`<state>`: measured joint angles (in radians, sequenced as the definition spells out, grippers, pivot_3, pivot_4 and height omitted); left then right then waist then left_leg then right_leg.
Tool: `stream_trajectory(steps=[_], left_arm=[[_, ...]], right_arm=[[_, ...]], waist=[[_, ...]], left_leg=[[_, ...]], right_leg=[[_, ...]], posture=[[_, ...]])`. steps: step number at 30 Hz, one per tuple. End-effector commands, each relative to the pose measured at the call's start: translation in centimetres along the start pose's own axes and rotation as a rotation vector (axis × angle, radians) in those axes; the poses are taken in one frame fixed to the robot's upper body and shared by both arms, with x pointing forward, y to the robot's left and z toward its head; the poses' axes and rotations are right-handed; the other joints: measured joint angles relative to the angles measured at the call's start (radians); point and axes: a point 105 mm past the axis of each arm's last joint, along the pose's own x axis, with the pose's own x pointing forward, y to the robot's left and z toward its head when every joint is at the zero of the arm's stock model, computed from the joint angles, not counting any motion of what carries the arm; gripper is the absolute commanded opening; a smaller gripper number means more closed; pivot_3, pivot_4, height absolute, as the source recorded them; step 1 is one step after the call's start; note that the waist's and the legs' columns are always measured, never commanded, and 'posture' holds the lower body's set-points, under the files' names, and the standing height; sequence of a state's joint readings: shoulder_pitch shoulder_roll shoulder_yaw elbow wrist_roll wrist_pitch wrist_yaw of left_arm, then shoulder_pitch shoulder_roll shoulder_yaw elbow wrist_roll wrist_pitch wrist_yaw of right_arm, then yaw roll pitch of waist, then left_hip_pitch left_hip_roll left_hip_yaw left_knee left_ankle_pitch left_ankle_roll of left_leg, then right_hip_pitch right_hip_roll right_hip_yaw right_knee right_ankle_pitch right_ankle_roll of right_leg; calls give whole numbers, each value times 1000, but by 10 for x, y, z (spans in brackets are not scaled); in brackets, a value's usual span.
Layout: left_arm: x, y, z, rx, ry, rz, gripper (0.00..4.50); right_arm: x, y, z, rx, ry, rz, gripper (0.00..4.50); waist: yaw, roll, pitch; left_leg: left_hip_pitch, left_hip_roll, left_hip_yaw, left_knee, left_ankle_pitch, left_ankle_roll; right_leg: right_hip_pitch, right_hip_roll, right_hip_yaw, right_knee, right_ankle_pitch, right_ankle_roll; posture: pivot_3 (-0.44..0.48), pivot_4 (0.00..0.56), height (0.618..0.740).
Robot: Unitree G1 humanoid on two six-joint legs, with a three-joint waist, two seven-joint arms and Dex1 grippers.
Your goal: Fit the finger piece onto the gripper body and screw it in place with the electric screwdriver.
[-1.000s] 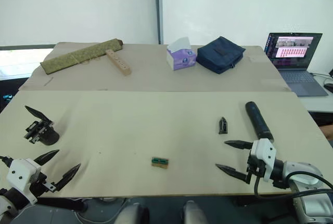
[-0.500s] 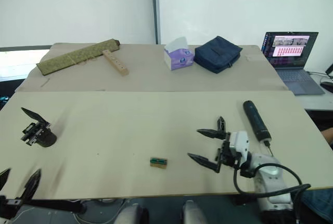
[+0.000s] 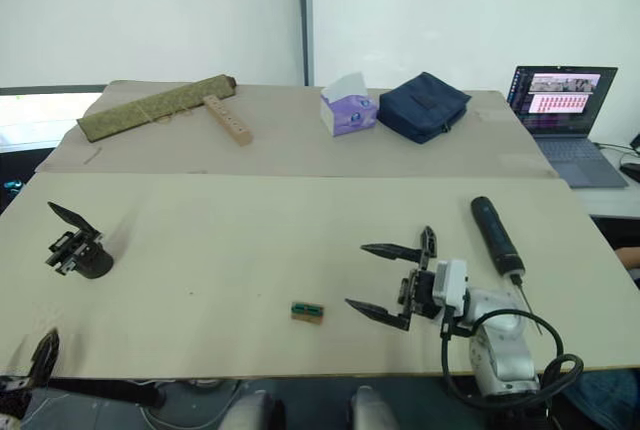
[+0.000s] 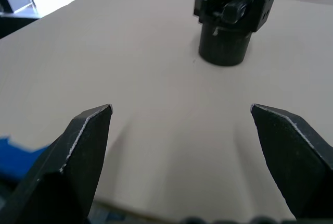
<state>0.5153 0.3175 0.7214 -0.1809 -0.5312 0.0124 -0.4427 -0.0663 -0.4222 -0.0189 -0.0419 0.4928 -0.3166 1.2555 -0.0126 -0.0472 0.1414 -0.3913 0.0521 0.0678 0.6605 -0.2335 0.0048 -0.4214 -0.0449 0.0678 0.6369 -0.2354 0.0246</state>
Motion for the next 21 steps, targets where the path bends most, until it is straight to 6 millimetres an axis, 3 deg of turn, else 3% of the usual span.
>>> stream_trajectory(steps=[1, 11, 17, 21], left_arm=[[26, -9, 5, 62, 1, -11, 4500], [89, -28, -7, 23, 62, -43, 4500], [108, -39, 0, 36, 42, -78, 4500], [114, -43, -8, 53, 70, -103, 4500]], right_arm=[[4, -4, 13, -40, -23, -22, 4413], [6, -5, 15, -41, -5, -44, 4413], [6, -4, 15, -38, 3, -49, 4413], [6, -3, 16, -39, 6, -49, 4413]], waist=[[0, 0, 0], [-3, 0, 0], [2, 0, 0], [1, 0, 0]], left_leg=[[0, 0, 0, 0, 0, 0], [2, 0, 0, 0, 0, 0], [2, 0, 0, 0, 0, 0], [2, 0, 0, 0, 0, 0]], right_leg=[[0, 0, 0, 2, 0, 1], [0, 0, 0, 6, 2, 4], [0, 0, 0, 6, 2, 4], [0, 0, 0, 6, 2, 4]], posture=[[0, 150, 740], [0, 150, 740], [0, 150, 740], [0, 150, 740]])
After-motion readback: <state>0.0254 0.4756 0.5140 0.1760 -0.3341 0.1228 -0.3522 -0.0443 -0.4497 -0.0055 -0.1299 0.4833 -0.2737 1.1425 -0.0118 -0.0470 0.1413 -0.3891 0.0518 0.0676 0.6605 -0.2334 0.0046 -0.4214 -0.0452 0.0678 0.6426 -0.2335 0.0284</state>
